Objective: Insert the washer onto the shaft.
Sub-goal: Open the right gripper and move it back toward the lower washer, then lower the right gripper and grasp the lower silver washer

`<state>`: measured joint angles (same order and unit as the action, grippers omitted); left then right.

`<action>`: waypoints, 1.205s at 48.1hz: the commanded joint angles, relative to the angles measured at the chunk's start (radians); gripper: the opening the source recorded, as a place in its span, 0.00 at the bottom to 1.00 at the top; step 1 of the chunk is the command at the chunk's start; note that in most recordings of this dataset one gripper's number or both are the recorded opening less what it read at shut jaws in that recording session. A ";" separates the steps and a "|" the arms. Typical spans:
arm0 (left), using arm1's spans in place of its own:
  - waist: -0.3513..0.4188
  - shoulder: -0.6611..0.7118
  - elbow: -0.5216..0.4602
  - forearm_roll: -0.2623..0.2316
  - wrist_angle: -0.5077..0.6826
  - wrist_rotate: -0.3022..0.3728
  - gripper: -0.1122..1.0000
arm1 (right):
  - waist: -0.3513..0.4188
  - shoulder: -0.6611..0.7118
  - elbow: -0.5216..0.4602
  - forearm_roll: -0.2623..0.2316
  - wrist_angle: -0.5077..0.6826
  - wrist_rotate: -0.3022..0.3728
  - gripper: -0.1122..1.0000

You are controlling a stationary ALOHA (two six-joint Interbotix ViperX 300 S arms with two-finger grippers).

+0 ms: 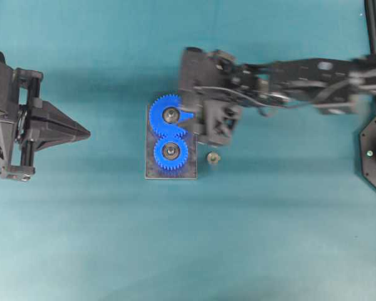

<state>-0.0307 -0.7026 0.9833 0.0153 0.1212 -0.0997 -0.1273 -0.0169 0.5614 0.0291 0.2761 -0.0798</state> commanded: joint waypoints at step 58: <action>-0.006 -0.018 -0.008 0.002 -0.008 0.003 0.11 | 0.141 0.127 0.207 0.012 -0.193 0.152 0.80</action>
<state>-0.0353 -0.7164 0.9956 0.0153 0.1227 -0.0982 0.0123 0.1212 0.7808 0.0430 0.0706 0.0629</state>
